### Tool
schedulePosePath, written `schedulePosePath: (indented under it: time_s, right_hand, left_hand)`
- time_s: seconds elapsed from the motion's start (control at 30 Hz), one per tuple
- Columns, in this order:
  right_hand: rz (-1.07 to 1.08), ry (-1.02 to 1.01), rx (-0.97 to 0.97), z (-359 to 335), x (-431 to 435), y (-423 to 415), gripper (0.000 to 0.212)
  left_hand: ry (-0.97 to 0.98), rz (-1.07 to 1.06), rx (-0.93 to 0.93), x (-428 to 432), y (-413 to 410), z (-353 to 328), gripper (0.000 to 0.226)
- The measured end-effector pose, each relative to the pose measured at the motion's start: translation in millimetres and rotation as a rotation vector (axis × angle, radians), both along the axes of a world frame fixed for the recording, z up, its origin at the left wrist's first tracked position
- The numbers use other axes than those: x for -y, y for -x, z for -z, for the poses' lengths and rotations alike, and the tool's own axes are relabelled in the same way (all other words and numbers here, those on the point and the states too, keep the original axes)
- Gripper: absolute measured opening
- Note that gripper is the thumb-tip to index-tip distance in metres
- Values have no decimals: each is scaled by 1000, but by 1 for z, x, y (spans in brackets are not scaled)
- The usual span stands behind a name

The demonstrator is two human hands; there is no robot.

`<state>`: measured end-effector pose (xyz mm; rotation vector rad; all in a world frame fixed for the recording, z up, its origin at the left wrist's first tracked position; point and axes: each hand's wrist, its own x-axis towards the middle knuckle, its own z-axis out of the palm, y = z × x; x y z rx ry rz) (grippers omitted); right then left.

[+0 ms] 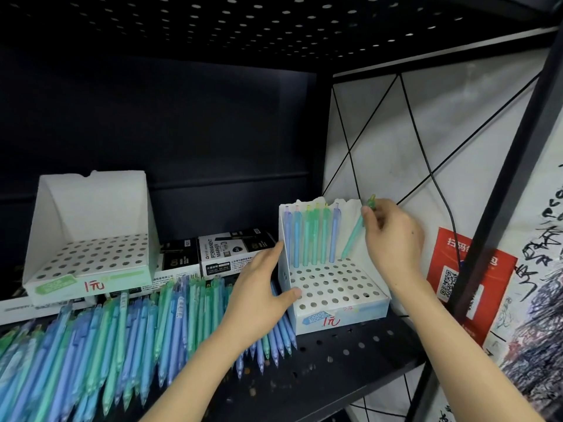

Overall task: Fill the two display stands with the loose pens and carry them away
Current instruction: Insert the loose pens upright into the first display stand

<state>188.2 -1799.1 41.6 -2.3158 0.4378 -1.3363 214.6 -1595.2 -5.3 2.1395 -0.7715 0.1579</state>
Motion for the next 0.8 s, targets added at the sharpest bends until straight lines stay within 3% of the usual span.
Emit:
schedulePosePath:
  time_s: [0.23, 0.43, 0.57, 0.67, 0.8]
  right_hand:
    - [4, -70, -99, 4, -5, -15, 20]
    - [23, 17, -277, 2, -6, -29, 12]
    - [116, 150, -136, 2, -25, -9, 24]
    - [-95, 114, -65, 6, -65, 12, 25]
    - [-453, 93, -347, 27, -119, 15, 29]
  left_hand:
    - [16, 17, -58, 0, -1, 3, 82]
    - [2, 12, -75, 0, -1, 2, 82]
    - [25, 7, -69, -4, -1, -4, 69]
    - [101, -80, -30, -22, -1, -9, 41]
    - [67, -339, 71, -67, 4, -15, 27]
